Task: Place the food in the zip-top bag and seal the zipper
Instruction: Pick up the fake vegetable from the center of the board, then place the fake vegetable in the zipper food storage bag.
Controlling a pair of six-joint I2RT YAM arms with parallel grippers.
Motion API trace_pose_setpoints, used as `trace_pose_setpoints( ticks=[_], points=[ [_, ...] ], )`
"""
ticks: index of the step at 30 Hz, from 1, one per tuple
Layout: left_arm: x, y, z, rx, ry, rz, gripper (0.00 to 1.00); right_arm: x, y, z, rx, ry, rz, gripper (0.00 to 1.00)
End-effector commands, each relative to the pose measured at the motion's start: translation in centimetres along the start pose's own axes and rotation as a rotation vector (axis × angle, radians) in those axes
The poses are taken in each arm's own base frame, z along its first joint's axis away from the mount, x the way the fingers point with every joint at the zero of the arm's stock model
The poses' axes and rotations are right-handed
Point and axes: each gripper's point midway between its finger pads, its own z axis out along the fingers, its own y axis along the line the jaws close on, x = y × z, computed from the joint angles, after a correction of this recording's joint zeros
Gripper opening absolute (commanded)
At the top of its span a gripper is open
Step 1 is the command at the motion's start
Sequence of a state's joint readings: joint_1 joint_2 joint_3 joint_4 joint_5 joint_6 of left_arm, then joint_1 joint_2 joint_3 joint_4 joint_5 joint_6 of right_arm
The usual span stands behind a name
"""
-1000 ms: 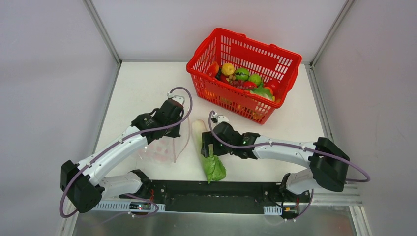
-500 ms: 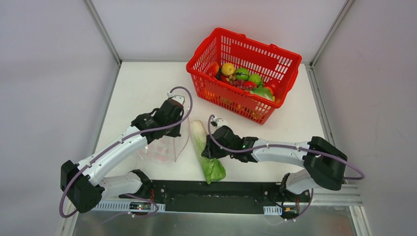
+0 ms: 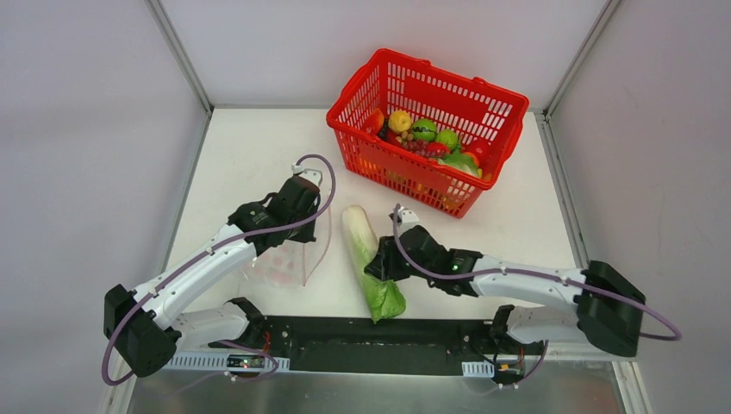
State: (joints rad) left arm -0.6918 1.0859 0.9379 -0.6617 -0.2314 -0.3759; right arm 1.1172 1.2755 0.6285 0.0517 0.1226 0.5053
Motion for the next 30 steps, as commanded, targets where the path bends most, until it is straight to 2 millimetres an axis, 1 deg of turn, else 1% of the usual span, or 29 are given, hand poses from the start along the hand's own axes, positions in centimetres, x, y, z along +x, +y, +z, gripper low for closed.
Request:
trace_pose_setpoints(
  ticks=[1,3,4,6,8,10,12,16,20,22,25,28,29,30],
  points=[
    [-0.4,-0.3,-0.1,0.024,-0.022,-0.009,0.0,-3.7,4.2,-4.2,-0.232,-0.162,-0.016,0.0],
    [-0.6,-0.5,0.0,0.031,-0.021,-0.009,0.0,-4.1,5.6,-5.9,-0.321,-0.183,-0.031,0.0],
    [-0.6,-0.6,0.0,0.035,-0.02,-0.01,0.0,-4.0,6.5,-6.6,-0.373,-0.172,-0.049,0.0],
    [-0.7,-0.7,0.0,0.044,-0.023,-0.012,0.0,-3.8,7.5,-7.4,-0.428,-0.157,-0.08,0.0],
    [-0.8,-0.9,0.0,0.054,-0.026,-0.013,0.0,-3.5,8.6,-7.6,-0.482,-0.131,-0.105,0.0],
    [-0.7,-1.0,-0.1,0.057,-0.025,-0.017,0.0,-3.1,9.4,-7.4,-0.523,-0.103,-0.123,0.0],
    [-0.8,-1.0,-0.1,0.057,-0.028,-0.02,0.0,-2.2,10.2,-7.2,-0.571,-0.057,-0.135,0.0],
    [-0.9,-1.0,-0.3,0.064,-0.039,-0.028,0.0,-1.0,10.1,-6.3,-0.567,0.005,-0.143,0.0],
    [-1.0,-0.8,-0.6,0.059,-0.049,-0.025,0.0,-1.1,8.6,-5.9,-0.481,-0.001,-0.154,0.0],
    [-1.0,-0.8,-0.7,0.061,-0.048,-0.022,0.0,-1.2,8.1,-6.1,-0.459,-0.008,-0.166,0.0],
    [-1.1,-1.4,-0.9,0.099,-0.048,0.0,0.0,-1.2,8.0,-6.2,-0.44,0.017,-0.199,0.0],
    [-1.2,-2.4,-1.1,0.157,-0.047,0.025,0.0,-0.5,7.3,-5.4,-0.38,0.085,-0.222,0.0],
    [-1.2,-2.6,-1.2,0.171,-0.047,0.03,0.0,0.2,6.7,-4.8,-0.344,0.127,-0.222,0.0],
    [-1.2,-2.8,-1.4,0.176,-0.049,0.036,0.0,0.4,6.5,-4.5,-0.322,0.148,-0.226,0.0]
  ],
)
